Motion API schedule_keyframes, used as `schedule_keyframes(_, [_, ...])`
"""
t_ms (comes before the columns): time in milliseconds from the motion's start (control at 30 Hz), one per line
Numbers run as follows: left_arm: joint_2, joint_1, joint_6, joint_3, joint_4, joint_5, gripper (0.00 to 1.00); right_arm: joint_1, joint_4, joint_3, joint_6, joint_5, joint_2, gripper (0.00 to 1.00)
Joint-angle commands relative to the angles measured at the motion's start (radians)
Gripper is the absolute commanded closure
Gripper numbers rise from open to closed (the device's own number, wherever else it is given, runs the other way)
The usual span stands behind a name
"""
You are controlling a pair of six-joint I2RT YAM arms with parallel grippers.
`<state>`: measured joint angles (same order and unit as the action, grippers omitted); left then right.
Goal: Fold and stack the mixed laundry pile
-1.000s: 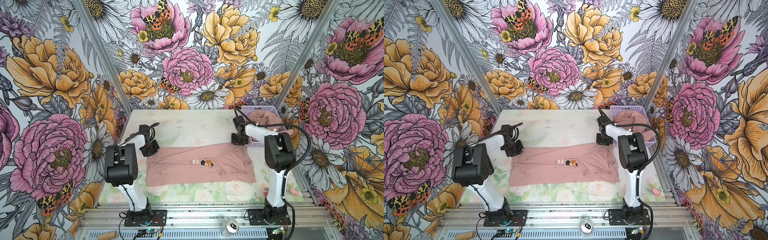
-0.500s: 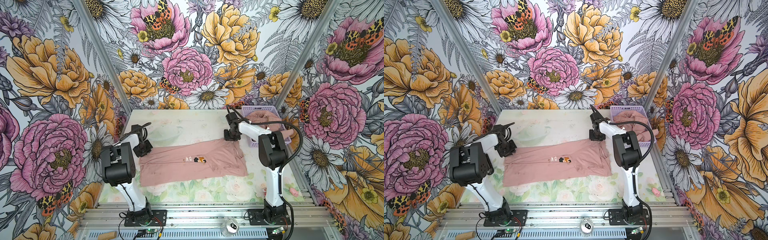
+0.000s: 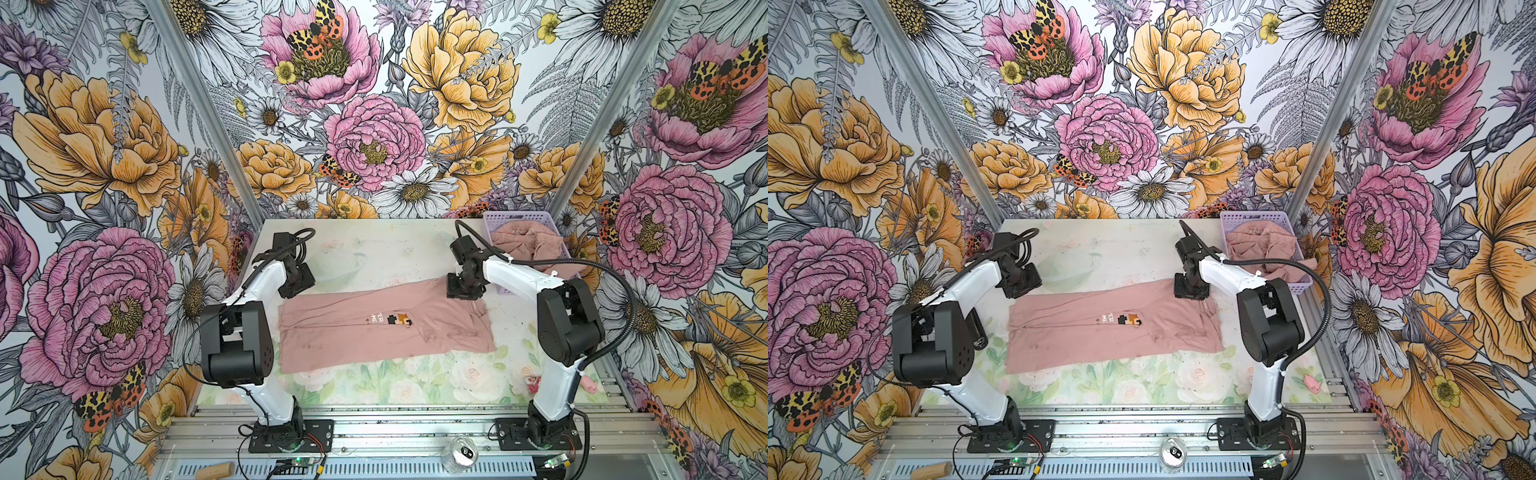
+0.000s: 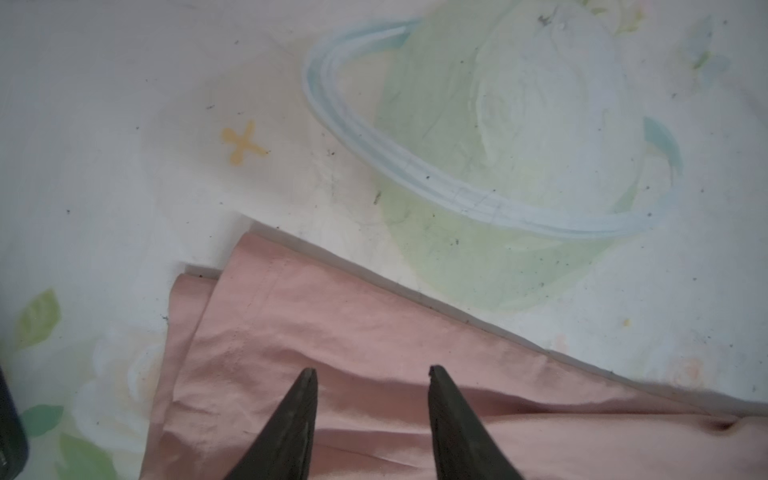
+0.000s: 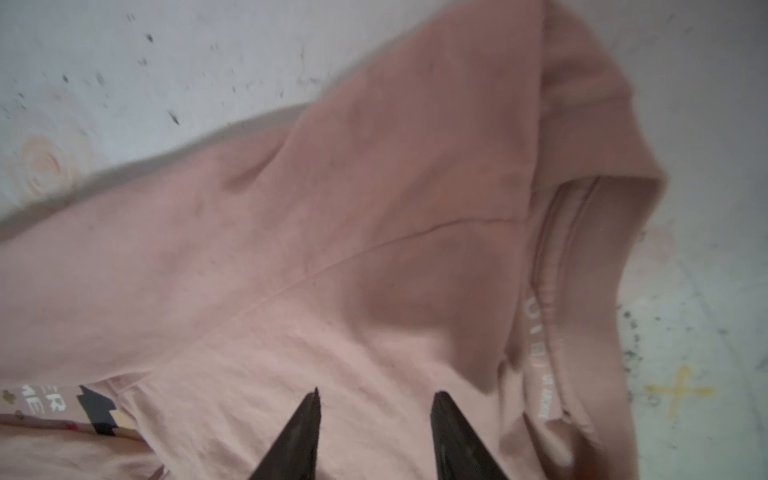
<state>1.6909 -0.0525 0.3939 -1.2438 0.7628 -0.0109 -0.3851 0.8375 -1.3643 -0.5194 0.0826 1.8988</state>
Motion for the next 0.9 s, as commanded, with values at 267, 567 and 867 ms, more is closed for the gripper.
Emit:
schedule_keyframes(267, [0.029,0.005,-0.014,0.001,0.014,0.002,0.54,0.040,-0.009,-0.171,0.076,-0.195,0.262,0.54])
schedule_keyframes(567, [0.085,-0.014,-0.059,-0.012,0.025,-0.035,0.53,0.070,0.030,-0.629,0.159,-0.204,0.529,0.54])
schedule_keyframes(867, [0.175,0.023,-0.086,-0.020,0.027,-0.104,0.53,0.066,0.137,-1.354,0.171,-0.056,0.922,0.50])
